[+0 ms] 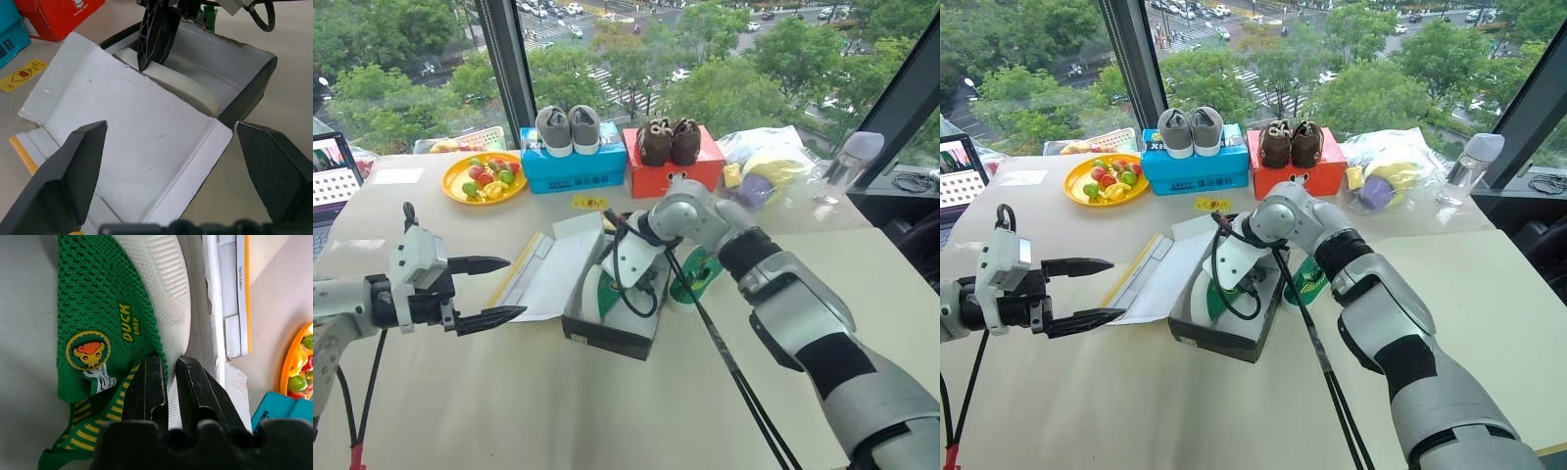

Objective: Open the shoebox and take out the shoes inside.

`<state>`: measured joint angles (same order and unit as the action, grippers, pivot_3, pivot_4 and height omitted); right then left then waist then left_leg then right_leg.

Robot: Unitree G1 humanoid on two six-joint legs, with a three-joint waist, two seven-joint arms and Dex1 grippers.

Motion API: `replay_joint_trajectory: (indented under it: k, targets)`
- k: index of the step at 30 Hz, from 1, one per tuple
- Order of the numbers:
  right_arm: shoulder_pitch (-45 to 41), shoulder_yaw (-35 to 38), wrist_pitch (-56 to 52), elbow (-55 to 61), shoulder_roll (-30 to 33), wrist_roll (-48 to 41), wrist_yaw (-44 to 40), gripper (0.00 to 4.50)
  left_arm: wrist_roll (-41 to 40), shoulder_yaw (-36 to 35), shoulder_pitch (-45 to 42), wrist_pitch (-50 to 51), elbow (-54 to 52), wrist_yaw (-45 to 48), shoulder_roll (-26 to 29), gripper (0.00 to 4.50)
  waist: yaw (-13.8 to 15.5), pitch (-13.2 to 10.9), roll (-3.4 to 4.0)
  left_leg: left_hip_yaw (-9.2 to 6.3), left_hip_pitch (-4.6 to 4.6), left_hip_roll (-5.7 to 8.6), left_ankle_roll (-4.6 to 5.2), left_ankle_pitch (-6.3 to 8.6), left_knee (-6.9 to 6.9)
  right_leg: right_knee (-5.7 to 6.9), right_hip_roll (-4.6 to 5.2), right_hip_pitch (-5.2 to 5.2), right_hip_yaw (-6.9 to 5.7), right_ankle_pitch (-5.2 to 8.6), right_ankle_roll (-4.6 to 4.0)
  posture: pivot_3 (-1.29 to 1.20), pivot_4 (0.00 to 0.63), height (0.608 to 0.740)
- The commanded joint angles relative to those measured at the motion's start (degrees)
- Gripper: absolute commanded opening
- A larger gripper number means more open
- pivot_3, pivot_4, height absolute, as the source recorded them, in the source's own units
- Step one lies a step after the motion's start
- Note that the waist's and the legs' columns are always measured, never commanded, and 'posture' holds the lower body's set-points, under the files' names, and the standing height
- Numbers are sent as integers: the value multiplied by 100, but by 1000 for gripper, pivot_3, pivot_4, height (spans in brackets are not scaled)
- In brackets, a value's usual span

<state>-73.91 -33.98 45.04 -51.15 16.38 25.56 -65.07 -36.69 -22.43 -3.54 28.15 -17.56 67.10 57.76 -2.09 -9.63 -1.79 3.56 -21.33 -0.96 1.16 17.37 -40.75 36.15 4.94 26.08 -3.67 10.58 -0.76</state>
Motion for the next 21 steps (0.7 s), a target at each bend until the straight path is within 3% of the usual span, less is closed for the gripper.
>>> replay_joint_trajectory:
  k: [1, 10, 17, 21]
  targets:
    - [261, -201, -121, 44, 26, 40, -345, 3, 35, -33, -61, -171, 7, 51, -3, 4500, -2, 0, 0, 1, 0, 0, 0, 0, 0, 0, 0, 0, 0, 0, 0, 0, 150, 731]
    - [314, 395, -878, 1017, 284, -525, -336, 3, 96, 62, -134, -212, 33, 66, -40, 4500, 20, -1, 1, 1, -6, 0, 2, 1, 0, 0, 0, 5, -1, 0, 0, 0, 150, 731]
    - [542, 1291, -2503, 2790, 636, -1842, -695, 3, 125, 114, -158, -249, 60, 67, -53, 4500, 78, -3, 2, -3, -39, -2, 2, 1, -2, 1, -2, 25, -9, -1, 1, 0, 150, 731]
    - [644, 1484, -3040, 3099, 758, -1927, -535, 3, 139, 138, -185, -268, 82, 79, -57, 4500, 110, -3, 2, -4, -43, -5, 5, 3, -2, -1, -5, 24, -14, -1, 2, 0, 150, 731]
